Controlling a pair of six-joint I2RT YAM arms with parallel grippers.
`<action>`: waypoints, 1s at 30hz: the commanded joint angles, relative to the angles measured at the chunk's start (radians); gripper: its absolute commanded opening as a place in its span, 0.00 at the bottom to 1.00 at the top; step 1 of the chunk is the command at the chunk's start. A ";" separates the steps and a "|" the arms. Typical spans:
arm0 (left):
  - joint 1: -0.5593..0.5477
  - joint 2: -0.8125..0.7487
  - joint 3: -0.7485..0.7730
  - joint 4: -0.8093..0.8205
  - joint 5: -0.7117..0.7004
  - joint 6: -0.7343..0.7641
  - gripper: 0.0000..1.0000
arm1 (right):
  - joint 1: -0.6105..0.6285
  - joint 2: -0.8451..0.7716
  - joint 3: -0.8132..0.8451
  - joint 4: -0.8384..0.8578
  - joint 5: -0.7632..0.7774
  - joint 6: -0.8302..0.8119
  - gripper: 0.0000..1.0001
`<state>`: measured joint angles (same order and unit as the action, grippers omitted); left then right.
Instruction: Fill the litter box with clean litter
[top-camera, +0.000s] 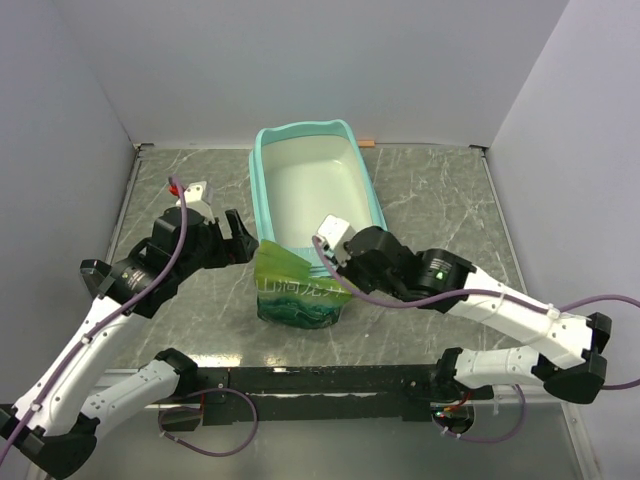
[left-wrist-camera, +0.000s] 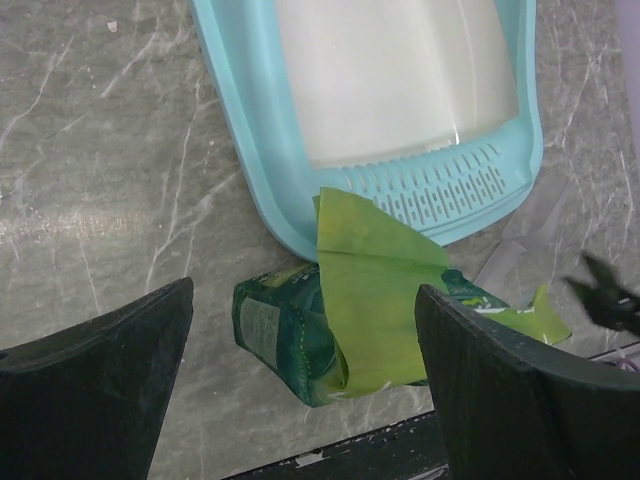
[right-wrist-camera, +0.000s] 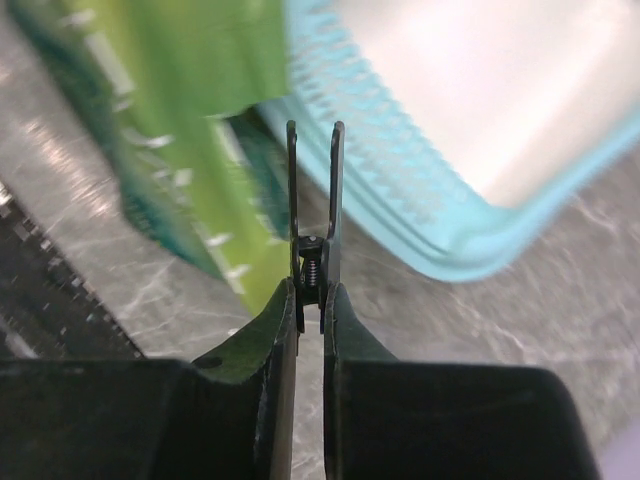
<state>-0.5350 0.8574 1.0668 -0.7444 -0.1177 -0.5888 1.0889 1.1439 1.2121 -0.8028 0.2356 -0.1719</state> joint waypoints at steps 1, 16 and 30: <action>0.001 0.000 -0.010 0.048 0.013 0.007 0.97 | -0.024 -0.042 0.104 -0.108 0.240 0.113 0.00; 0.001 0.000 -0.047 0.103 0.069 0.020 0.97 | -0.743 -0.004 0.006 0.091 0.153 0.432 0.00; 0.001 -0.032 -0.090 0.148 0.205 0.055 0.97 | -1.198 0.367 -0.114 0.369 -0.215 0.640 0.00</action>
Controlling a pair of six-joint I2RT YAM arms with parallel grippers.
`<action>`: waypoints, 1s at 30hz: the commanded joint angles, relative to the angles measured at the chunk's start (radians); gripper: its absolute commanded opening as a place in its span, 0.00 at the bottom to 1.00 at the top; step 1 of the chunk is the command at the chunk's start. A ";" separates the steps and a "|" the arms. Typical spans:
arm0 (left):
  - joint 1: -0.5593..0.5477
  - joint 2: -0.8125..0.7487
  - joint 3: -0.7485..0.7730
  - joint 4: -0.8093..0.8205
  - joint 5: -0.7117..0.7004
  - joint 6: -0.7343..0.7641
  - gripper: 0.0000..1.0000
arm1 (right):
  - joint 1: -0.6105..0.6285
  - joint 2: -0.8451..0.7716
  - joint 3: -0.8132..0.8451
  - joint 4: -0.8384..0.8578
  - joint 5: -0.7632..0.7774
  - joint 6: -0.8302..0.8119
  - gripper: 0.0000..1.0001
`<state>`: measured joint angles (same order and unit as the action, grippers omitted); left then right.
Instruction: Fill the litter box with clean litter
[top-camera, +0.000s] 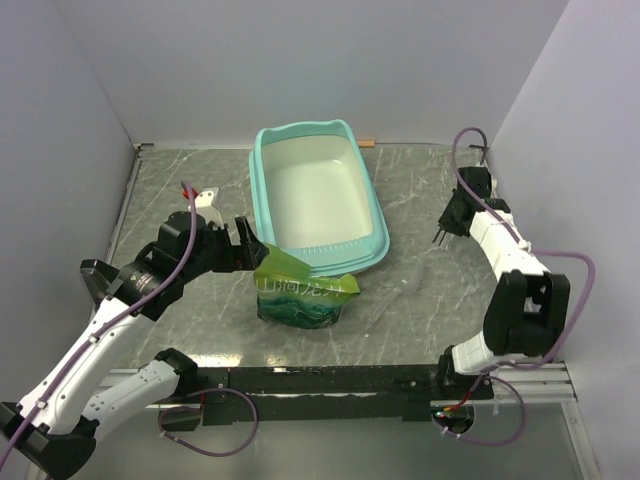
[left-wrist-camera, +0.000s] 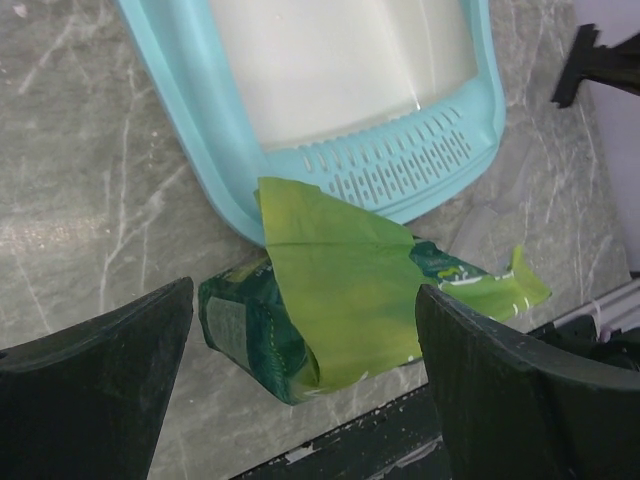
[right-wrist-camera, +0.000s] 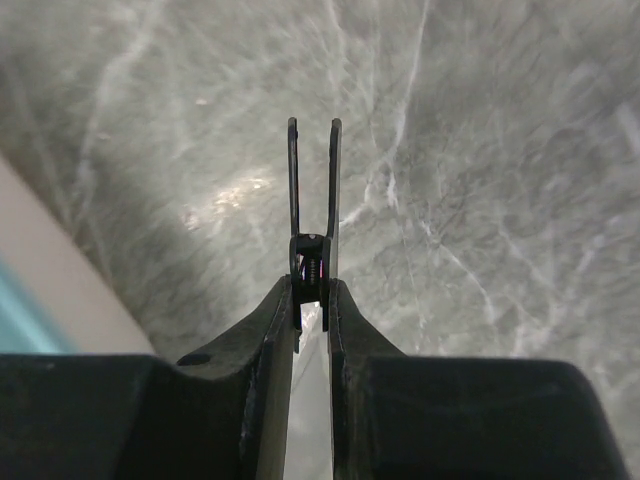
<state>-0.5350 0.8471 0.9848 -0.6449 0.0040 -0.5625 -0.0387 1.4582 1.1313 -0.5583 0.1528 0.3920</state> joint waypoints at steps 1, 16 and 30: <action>0.001 -0.026 -0.009 0.053 0.093 0.035 0.97 | -0.087 0.063 -0.048 0.141 -0.145 0.085 0.00; 0.001 -0.029 -0.003 0.074 0.175 0.090 0.97 | -0.141 0.122 -0.174 0.233 -0.251 0.093 0.31; 0.003 -0.039 0.008 0.028 0.136 0.090 0.97 | -0.090 -0.088 -0.179 0.181 -0.237 0.059 0.71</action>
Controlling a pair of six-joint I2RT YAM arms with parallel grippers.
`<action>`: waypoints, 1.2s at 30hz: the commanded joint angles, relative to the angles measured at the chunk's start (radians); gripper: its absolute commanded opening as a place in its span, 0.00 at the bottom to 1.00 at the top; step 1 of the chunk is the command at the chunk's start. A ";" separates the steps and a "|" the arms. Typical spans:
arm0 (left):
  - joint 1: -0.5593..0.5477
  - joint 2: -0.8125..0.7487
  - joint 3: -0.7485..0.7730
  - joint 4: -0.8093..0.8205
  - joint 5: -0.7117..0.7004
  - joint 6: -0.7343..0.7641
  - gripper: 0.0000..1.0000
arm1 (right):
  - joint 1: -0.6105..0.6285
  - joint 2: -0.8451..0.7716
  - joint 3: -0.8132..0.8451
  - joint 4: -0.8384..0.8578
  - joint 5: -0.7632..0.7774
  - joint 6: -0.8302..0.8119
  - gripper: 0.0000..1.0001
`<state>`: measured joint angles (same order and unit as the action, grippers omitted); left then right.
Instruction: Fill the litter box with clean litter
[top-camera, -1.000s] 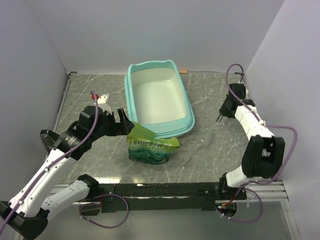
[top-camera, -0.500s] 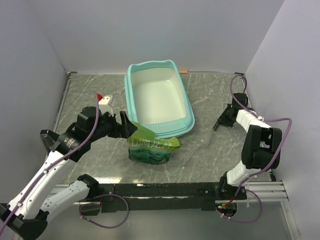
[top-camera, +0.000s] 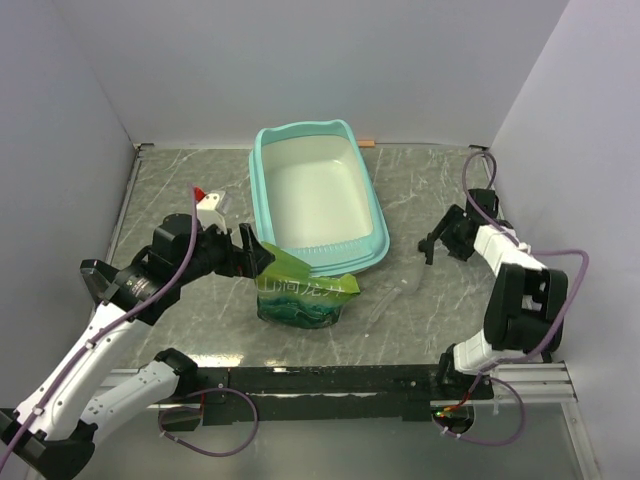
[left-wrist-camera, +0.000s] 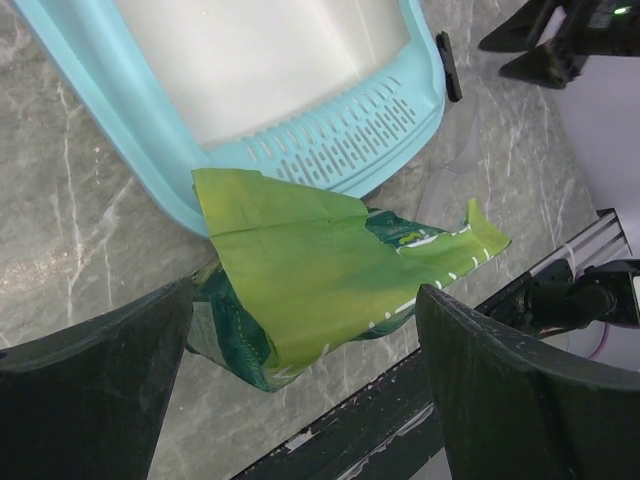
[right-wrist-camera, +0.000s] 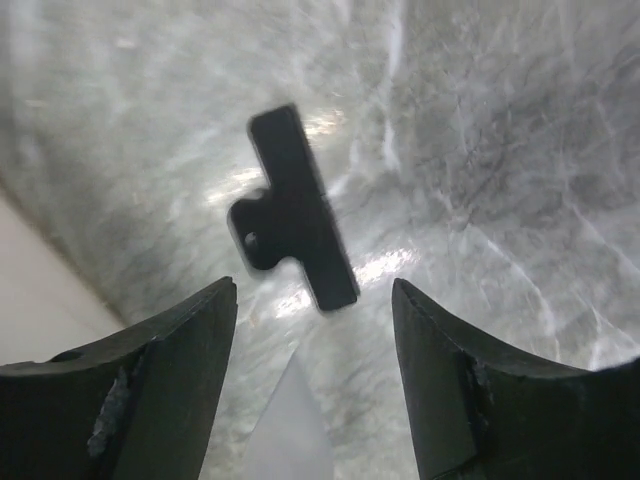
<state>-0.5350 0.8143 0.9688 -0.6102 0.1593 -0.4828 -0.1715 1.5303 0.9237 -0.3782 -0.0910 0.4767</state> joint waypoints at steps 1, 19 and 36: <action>0.001 -0.001 0.042 -0.040 -0.035 0.001 0.97 | 0.070 -0.188 0.043 -0.013 0.008 -0.035 0.72; 0.009 0.144 -0.028 0.112 0.077 -0.095 0.97 | 0.541 -0.527 0.152 -0.217 -0.047 -0.151 0.73; 0.021 0.232 -0.070 0.263 0.304 -0.183 0.85 | 0.544 -0.667 0.075 -0.199 -0.161 -0.136 0.73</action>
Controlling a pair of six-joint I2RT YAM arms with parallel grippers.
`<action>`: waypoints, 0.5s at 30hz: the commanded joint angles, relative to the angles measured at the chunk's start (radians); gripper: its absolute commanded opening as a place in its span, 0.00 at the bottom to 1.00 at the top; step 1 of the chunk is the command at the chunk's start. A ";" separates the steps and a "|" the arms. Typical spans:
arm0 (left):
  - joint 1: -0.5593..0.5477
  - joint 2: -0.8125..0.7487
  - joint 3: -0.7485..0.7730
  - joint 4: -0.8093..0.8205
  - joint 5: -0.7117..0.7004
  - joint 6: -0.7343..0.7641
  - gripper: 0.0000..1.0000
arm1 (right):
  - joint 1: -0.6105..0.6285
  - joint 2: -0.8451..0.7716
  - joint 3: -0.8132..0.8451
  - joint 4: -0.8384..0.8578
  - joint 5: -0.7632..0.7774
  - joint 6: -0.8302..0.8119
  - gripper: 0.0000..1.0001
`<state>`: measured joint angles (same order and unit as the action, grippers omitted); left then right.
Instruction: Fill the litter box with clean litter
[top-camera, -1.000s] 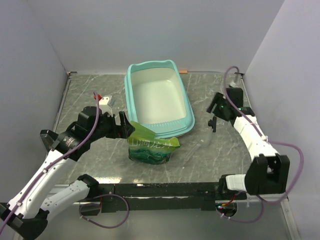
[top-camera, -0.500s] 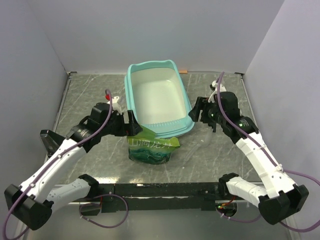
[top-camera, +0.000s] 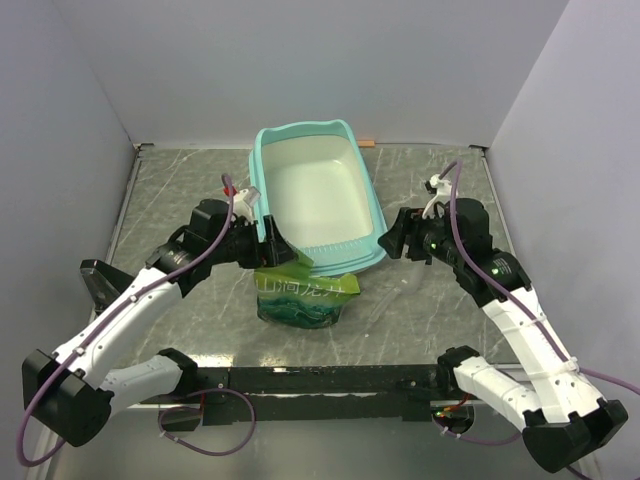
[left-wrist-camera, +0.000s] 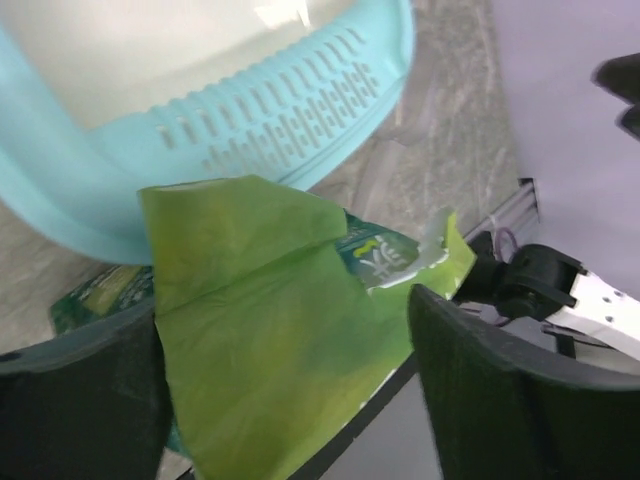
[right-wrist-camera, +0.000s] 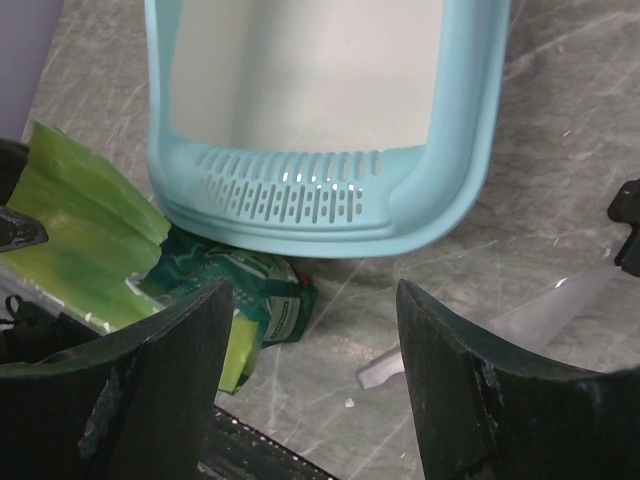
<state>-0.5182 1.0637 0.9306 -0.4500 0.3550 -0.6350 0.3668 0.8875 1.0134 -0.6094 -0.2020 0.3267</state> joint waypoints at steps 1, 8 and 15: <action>0.006 -0.025 -0.041 0.120 0.128 -0.031 0.66 | 0.006 -0.025 -0.016 0.033 -0.053 0.012 0.73; 0.027 -0.065 -0.088 0.204 0.213 0.007 0.01 | 0.024 -0.036 -0.001 0.057 -0.129 -0.021 0.71; 0.079 -0.205 -0.122 0.333 0.308 0.084 0.01 | 0.152 0.045 0.042 0.134 -0.215 -0.196 0.74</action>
<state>-0.4667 0.9558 0.8009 -0.2829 0.5533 -0.5999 0.4599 0.8860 1.0031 -0.5694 -0.3405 0.2462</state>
